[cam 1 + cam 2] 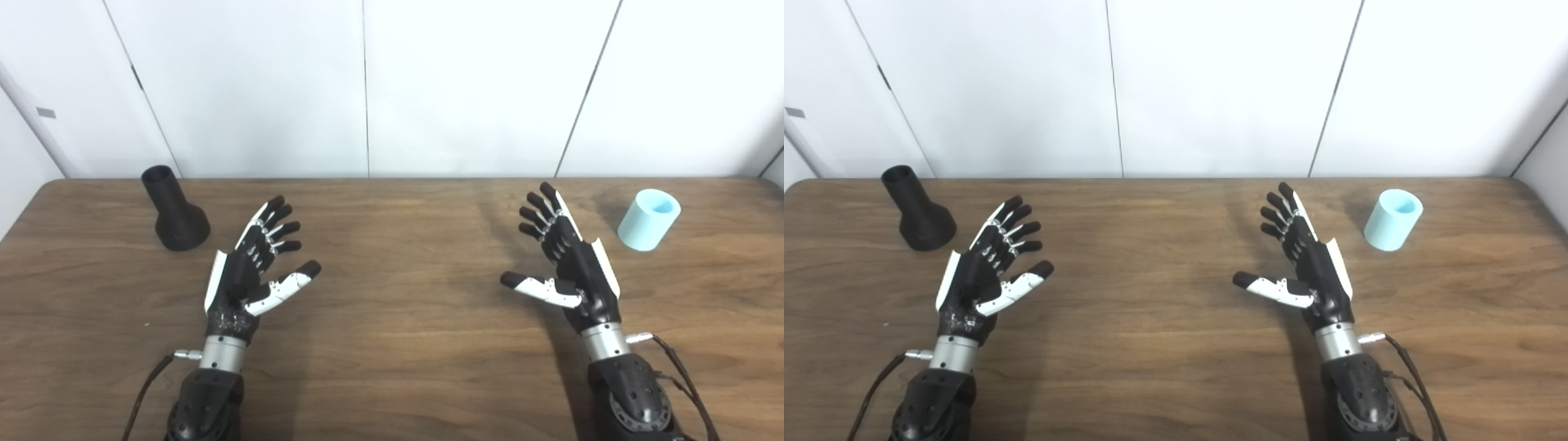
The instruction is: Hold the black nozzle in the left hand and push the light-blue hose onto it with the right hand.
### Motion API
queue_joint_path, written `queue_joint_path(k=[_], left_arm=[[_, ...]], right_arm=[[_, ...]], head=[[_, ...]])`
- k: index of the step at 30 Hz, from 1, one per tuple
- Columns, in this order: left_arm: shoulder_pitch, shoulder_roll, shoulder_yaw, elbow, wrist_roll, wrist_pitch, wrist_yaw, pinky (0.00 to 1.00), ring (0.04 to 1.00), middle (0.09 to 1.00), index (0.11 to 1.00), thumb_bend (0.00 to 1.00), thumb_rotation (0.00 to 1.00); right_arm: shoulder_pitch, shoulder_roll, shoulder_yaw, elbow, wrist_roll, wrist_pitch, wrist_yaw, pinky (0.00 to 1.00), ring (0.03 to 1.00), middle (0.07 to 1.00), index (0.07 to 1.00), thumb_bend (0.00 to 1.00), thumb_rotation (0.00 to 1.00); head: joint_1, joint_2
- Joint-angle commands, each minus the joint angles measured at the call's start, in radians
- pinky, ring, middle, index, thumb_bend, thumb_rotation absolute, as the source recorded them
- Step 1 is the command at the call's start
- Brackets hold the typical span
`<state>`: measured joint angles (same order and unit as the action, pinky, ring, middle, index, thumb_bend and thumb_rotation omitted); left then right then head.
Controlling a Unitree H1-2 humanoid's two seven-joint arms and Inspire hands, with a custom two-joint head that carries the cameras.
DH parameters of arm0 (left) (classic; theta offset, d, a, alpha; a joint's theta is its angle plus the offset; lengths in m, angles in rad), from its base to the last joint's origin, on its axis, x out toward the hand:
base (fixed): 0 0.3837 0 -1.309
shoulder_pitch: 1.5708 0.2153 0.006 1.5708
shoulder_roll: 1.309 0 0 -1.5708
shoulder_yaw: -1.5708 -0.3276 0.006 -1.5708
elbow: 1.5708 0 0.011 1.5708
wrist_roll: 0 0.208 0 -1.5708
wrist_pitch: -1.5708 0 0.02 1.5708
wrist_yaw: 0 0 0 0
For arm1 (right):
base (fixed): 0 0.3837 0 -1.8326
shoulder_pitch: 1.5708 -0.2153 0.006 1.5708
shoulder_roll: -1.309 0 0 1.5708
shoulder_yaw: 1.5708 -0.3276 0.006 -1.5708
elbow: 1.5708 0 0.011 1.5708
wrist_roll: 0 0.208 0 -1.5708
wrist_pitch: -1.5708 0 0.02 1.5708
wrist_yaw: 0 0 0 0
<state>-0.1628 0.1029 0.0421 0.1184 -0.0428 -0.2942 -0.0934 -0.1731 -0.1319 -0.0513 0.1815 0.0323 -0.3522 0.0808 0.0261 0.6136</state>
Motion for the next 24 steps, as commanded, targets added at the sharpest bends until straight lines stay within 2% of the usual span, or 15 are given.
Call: queue_joint_path(k=[1,12,14,16,17,19,21,23,24], left_arm=[[0.022,-0.002,-0.002,0.011,-0.001,-0.020,0.004,0.74,0.833,0.910,0.934,0.75,0.20],[0.020,-0.002,0.007,0.016,-0.009,-0.016,0.009,0.72,0.827,0.910,0.935,0.75,0.22],[0.020,-0.006,0.005,0.019,-0.008,-0.020,0.010,0.72,0.825,0.908,0.934,0.76,0.22],[0.020,-0.020,-0.003,0.028,0.007,-0.030,0.018,0.72,0.823,0.904,0.931,0.76,0.21],[0.018,-0.025,-0.008,0.042,0.016,-0.040,0.021,0.73,0.828,0.904,0.929,0.75,0.20],[0.010,-0.045,-0.018,0.081,0.032,-0.063,0.031,0.74,0.833,0.909,0.924,0.74,0.18],[0.008,-0.063,-0.027,0.093,0.046,-0.070,0.041,0.74,0.828,0.904,0.919,0.76,0.18],[0.011,-0.079,-0.036,0.087,0.063,-0.069,0.050,0.71,0.830,0.904,0.929,0.77,0.20],[0.011,-0.084,-0.039,0.084,0.069,-0.068,0.055,0.71,0.831,0.904,0.930,0.76,0.20]], right_arm=[[0.026,-0.012,-0.001,0.019,-0.002,-0.008,0.002,0.83,0.880,0.922,0.952,0.91,0.28],[0.024,-0.012,0.000,0.014,-0.008,-0.003,-0.001,0.82,0.873,0.925,0.954,0.91,0.27],[0.025,-0.015,-0.002,0.014,0.000,-0.003,0.004,0.83,0.870,0.925,0.954,0.91,0.26],[0.027,-0.031,-0.007,0.028,0.019,-0.016,0.019,0.83,0.873,0.926,0.957,0.91,0.27],[0.028,-0.040,-0.010,0.039,0.034,-0.026,0.031,0.83,0.877,0.928,0.962,0.91,0.28],[0.021,-0.066,-0.019,0.094,0.066,-0.074,0.062,0.85,0.895,0.939,0.976,0.87,0.27],[0.017,-0.081,-0.025,0.120,0.082,-0.095,0.078,0.86,0.909,0.947,0.980,0.85,0.25],[0.020,-0.084,-0.029,0.105,0.091,-0.085,0.080,0.81,0.882,0.938,0.975,0.84,0.25],[0.029,-0.081,-0.029,0.069,0.093,-0.049,0.075,0.80,0.877,0.936,0.974,0.84,0.24]], head=[[0.000,0.002],[0.009,0.004],[0.043,0.001],[0.173,-0.026],[0.188,-0.030],[0.296,-0.063],[0.331,-0.079],[0.349,-0.090],[0.358,-0.093]])
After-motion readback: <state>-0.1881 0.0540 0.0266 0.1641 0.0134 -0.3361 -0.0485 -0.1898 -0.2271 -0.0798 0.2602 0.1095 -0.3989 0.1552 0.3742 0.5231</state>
